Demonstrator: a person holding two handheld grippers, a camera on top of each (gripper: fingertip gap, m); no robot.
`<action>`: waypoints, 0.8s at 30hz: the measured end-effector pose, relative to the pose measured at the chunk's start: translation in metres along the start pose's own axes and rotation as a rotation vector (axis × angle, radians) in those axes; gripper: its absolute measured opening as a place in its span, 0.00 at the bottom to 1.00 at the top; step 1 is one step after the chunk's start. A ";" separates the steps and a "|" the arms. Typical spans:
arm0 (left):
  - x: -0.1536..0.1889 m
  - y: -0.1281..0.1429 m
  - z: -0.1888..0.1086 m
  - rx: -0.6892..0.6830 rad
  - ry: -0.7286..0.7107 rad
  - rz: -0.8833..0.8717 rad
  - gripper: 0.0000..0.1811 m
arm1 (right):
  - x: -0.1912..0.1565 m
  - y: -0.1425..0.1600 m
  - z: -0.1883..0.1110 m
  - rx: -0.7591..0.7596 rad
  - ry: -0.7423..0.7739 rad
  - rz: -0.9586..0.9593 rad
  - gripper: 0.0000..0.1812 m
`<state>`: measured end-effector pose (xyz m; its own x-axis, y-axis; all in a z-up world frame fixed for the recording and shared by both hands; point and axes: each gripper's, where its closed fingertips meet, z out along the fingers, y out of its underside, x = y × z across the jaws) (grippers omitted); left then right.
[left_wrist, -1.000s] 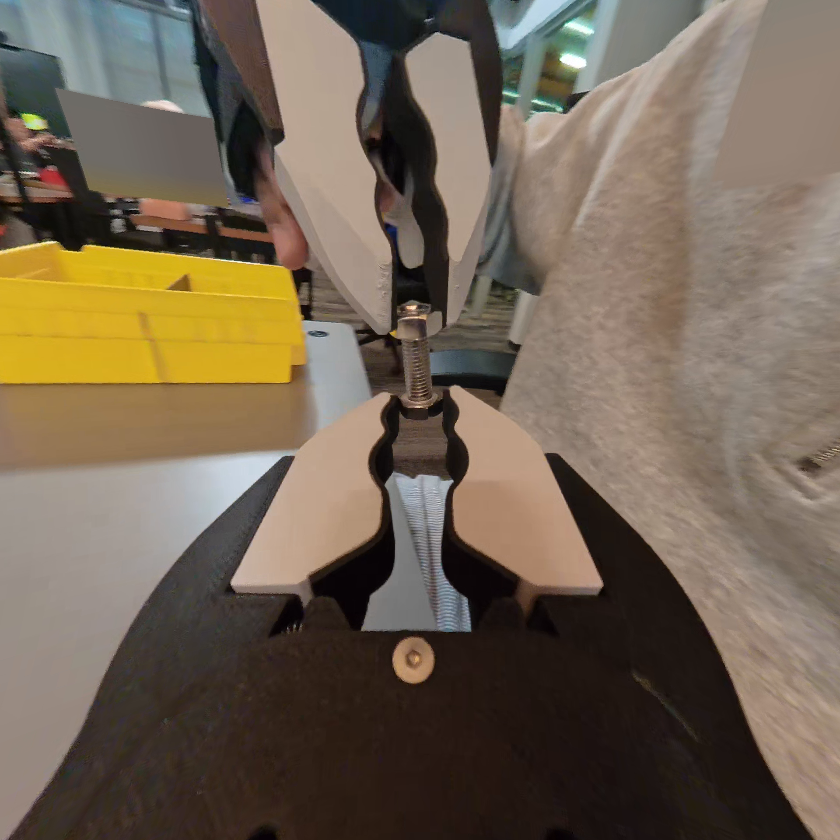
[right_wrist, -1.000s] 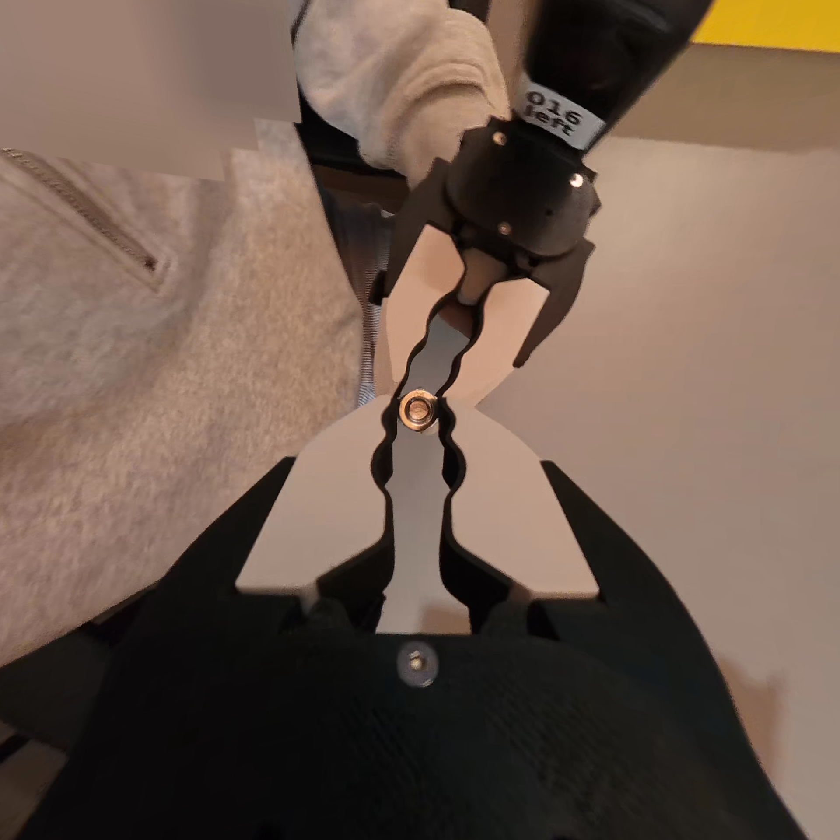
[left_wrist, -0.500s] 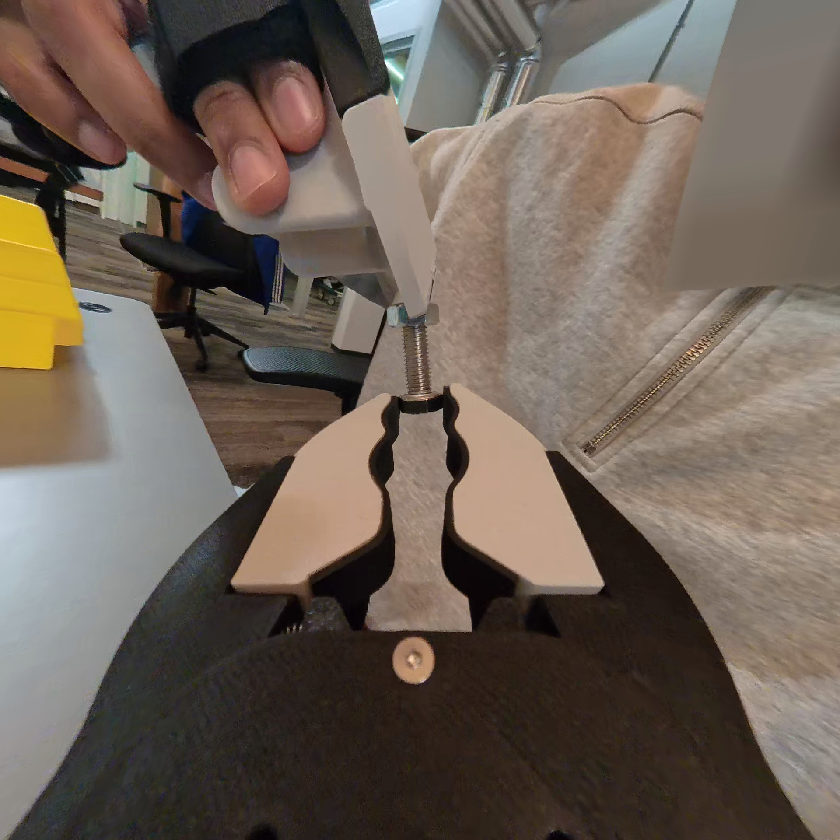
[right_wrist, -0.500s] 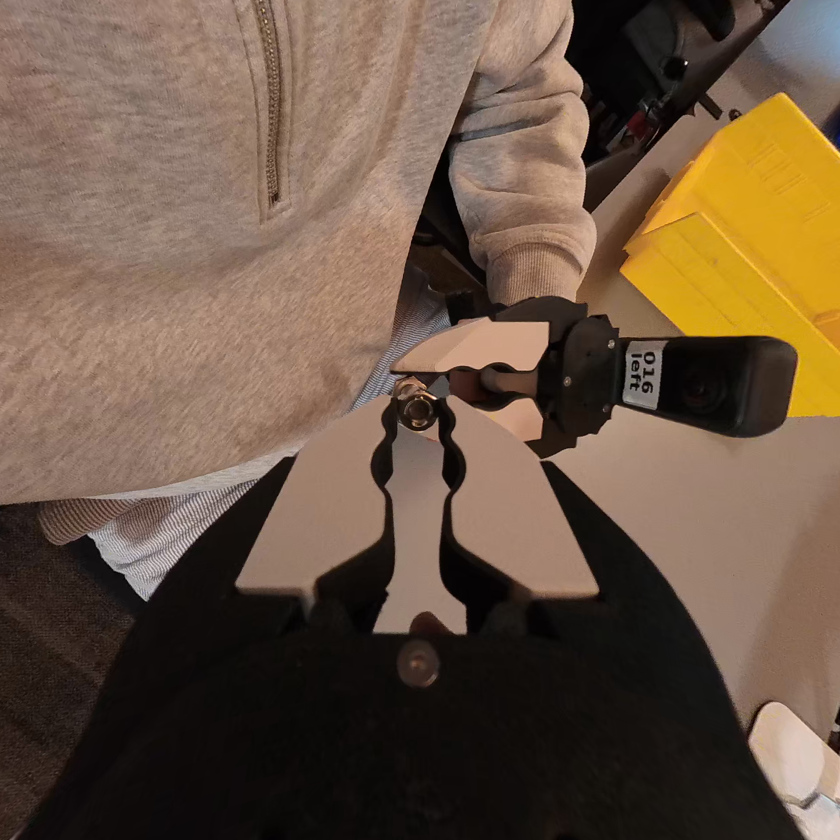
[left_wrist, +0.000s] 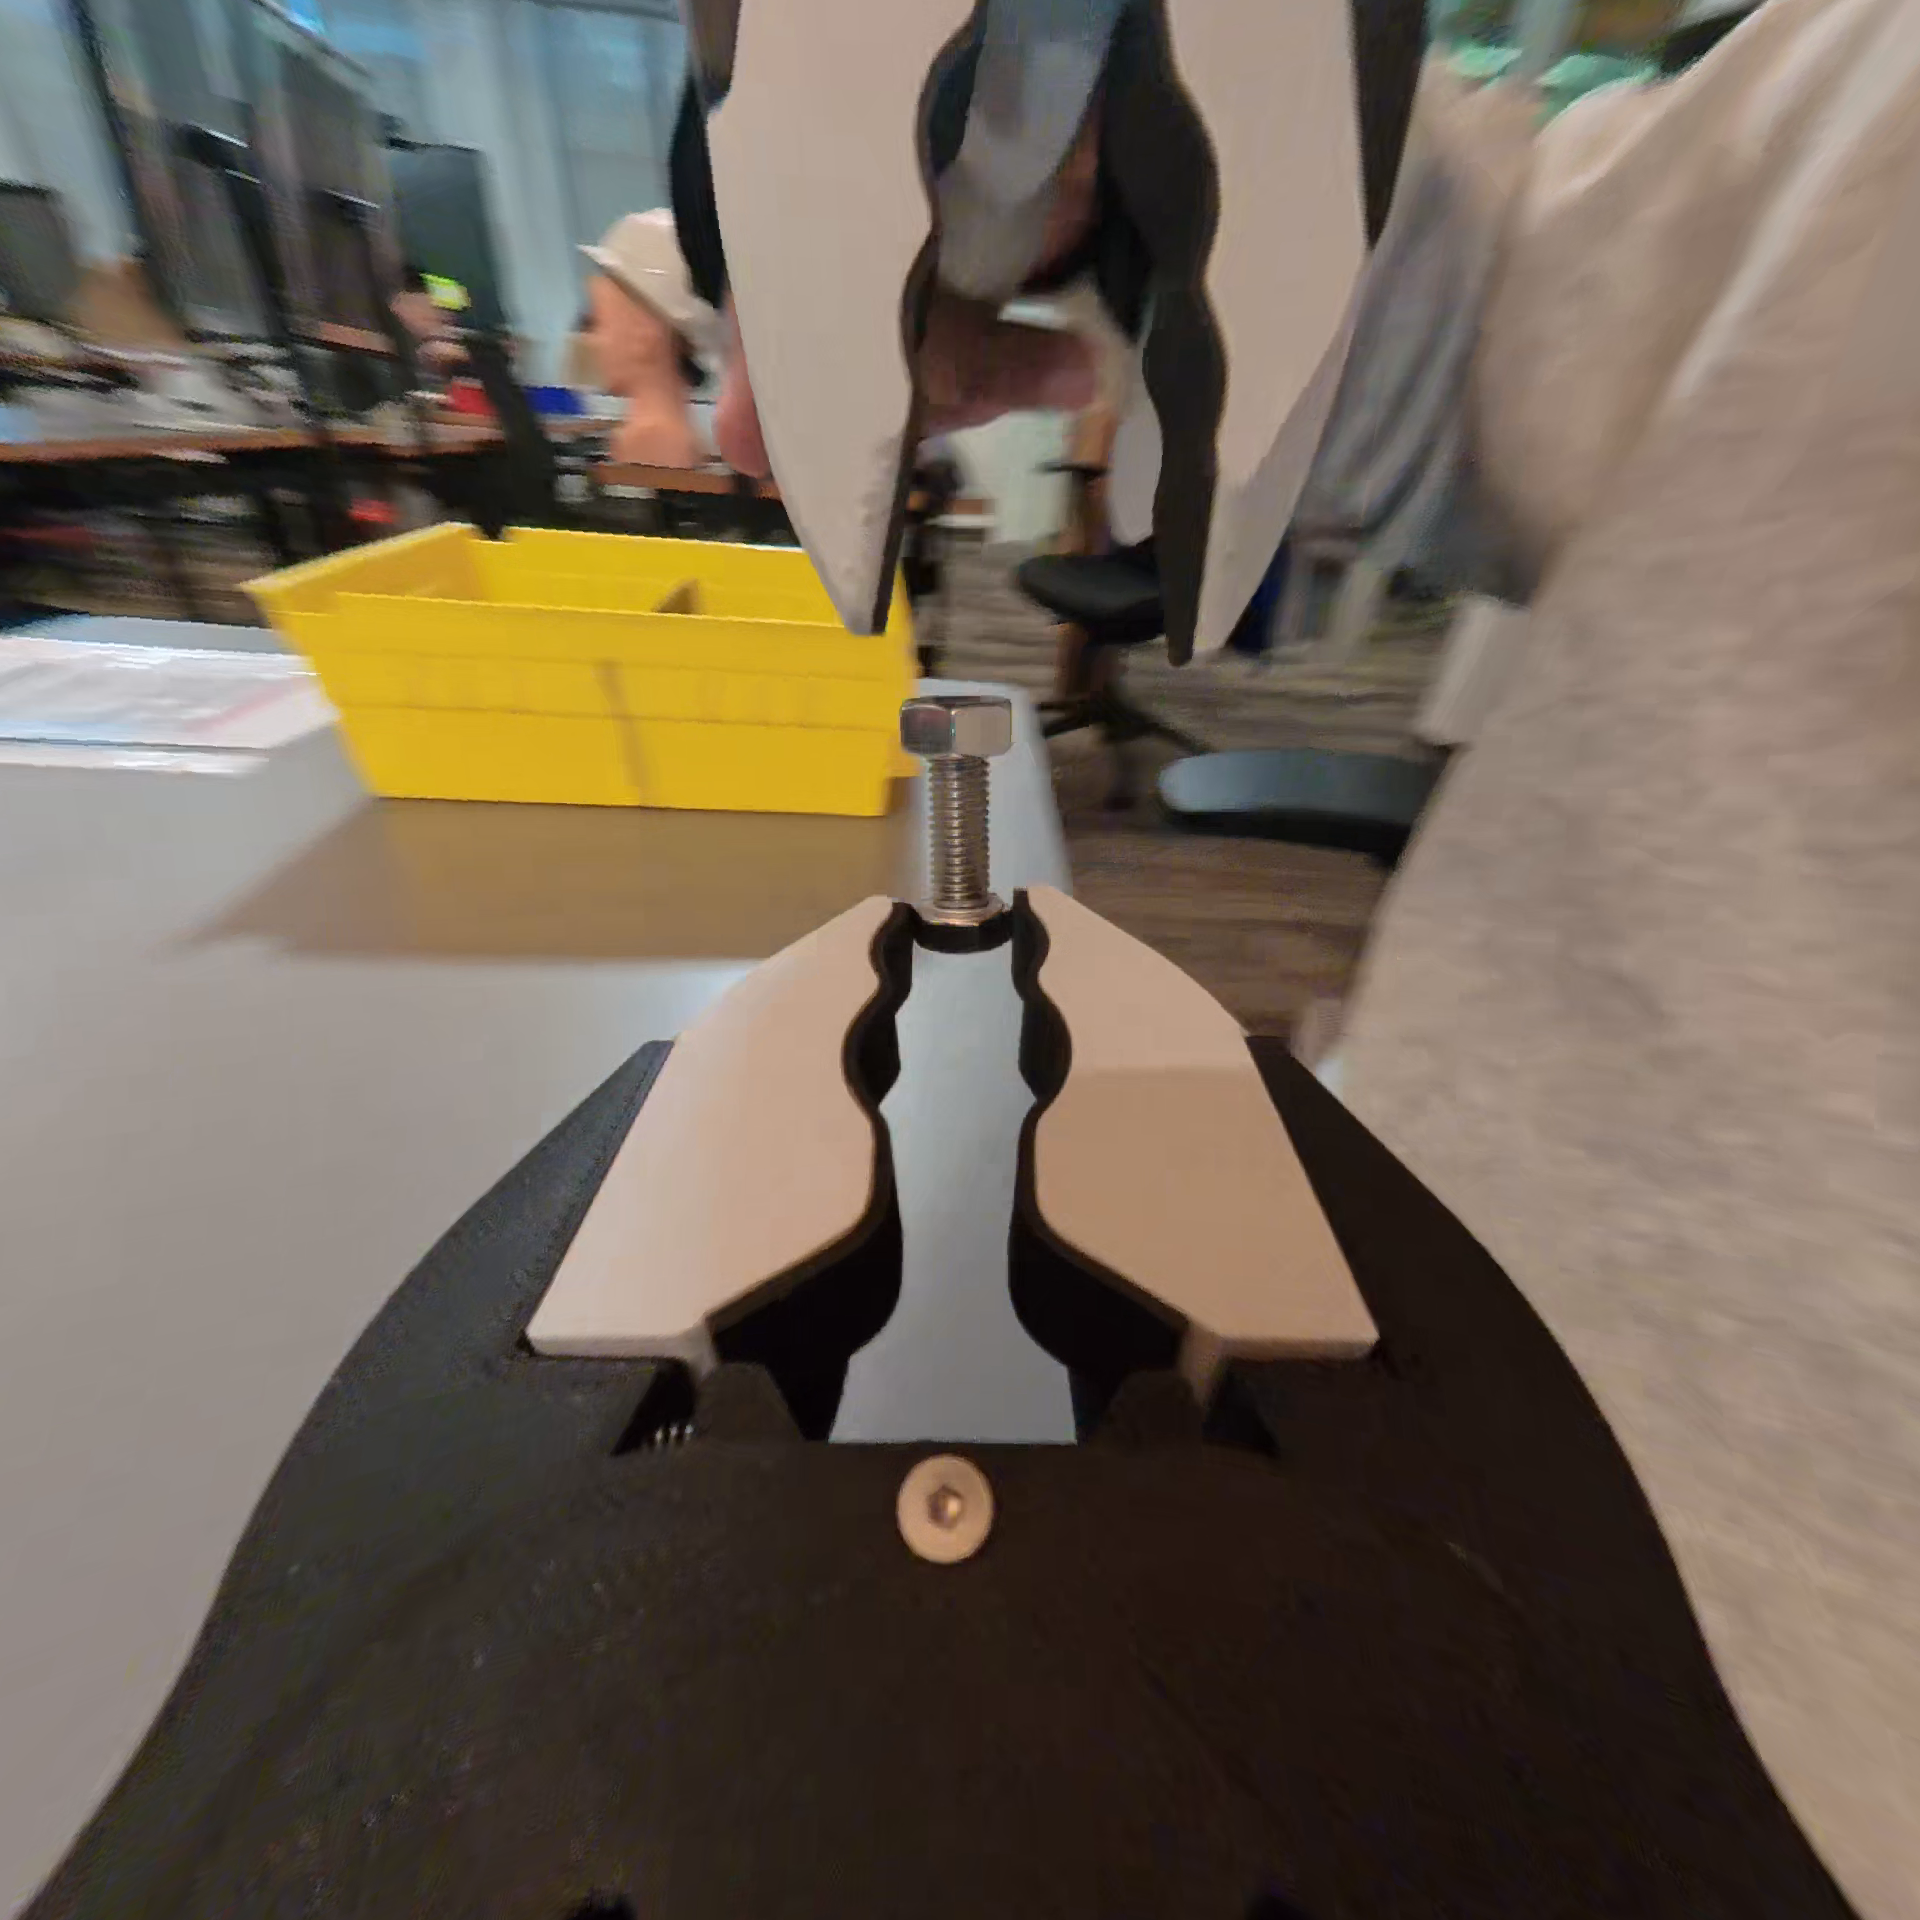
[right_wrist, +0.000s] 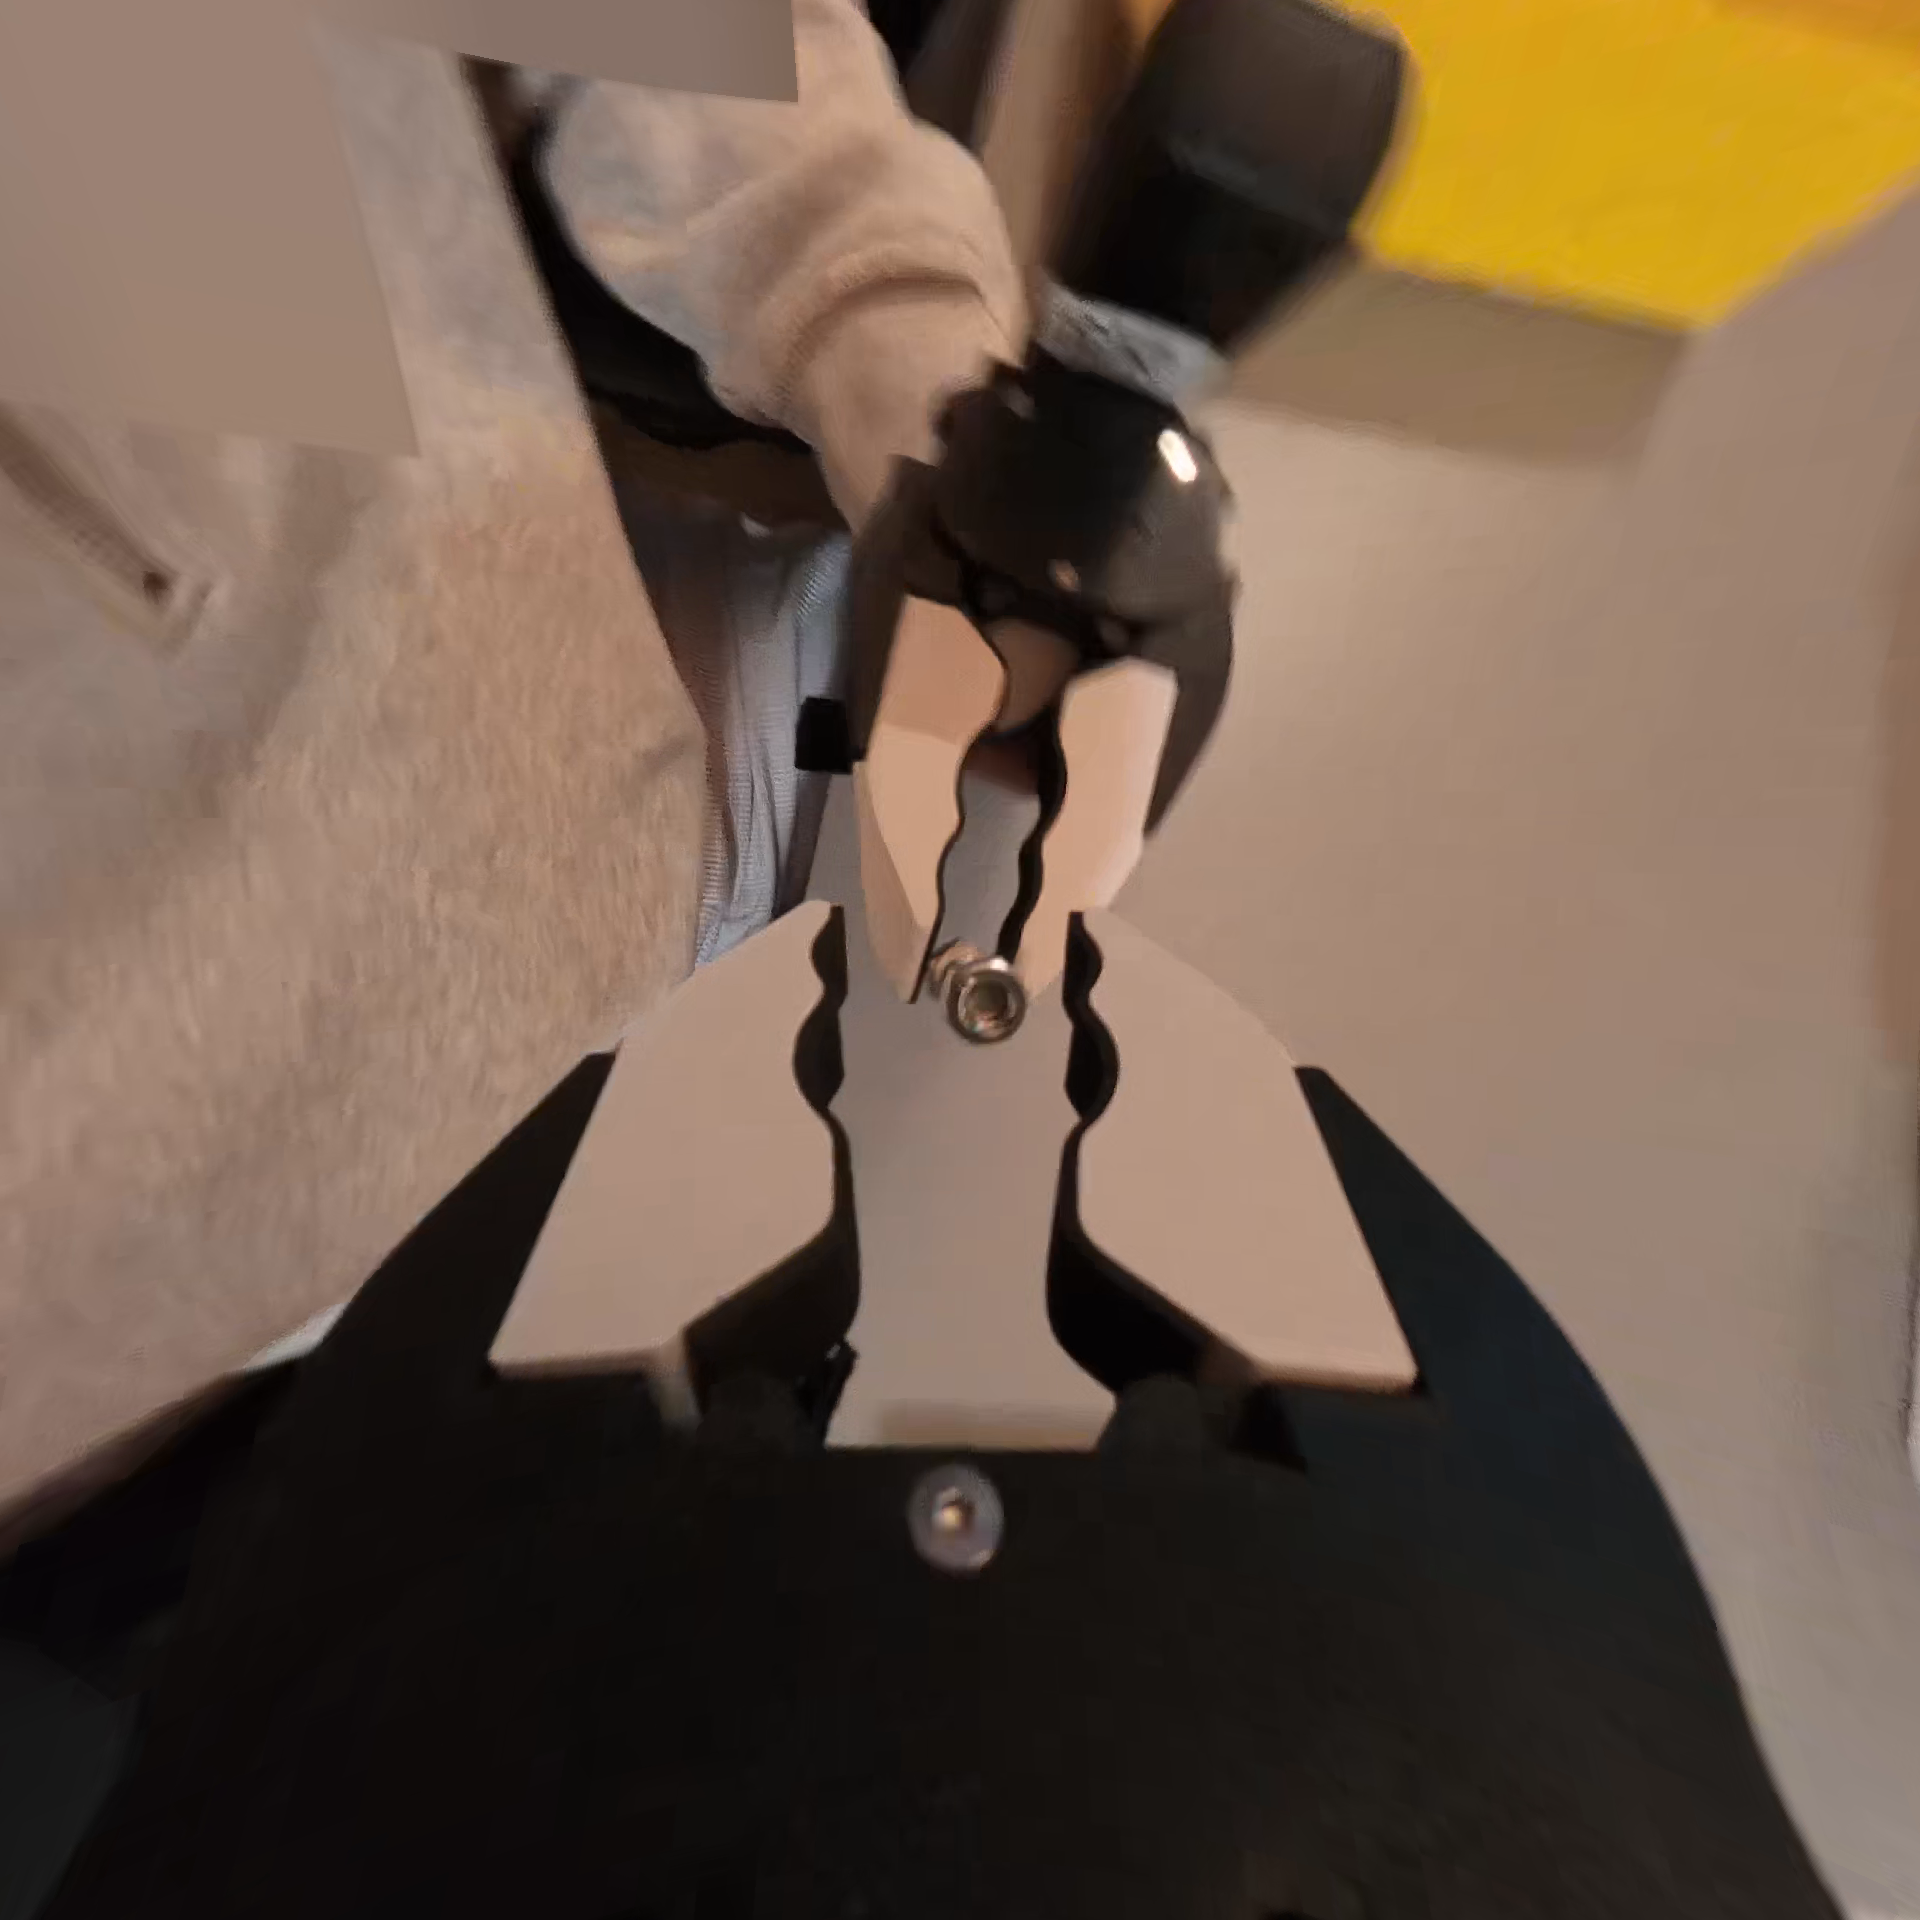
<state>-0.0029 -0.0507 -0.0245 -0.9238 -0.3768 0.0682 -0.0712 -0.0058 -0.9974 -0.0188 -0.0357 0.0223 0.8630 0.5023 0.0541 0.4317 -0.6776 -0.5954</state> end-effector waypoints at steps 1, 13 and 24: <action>-0.008 0.001 0.000 -0.015 -0.070 0.054 0.11 | 0.006 0.005 0.001 -0.056 0.016 0.116 0.22; -0.034 0.004 -0.003 -0.081 -0.312 0.168 0.11 | 0.031 0.026 0.006 -0.205 0.221 0.402 0.17; -0.032 -0.002 -0.004 -0.056 -0.313 0.168 0.11 | 0.033 0.024 0.008 -0.171 0.204 0.422 0.11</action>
<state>0.0256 -0.0346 -0.0247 -0.7648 -0.6339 -0.1150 0.0429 0.1280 -0.9908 0.0179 -0.0310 0.0031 0.9981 0.0619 0.0026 0.0562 -0.8863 -0.4597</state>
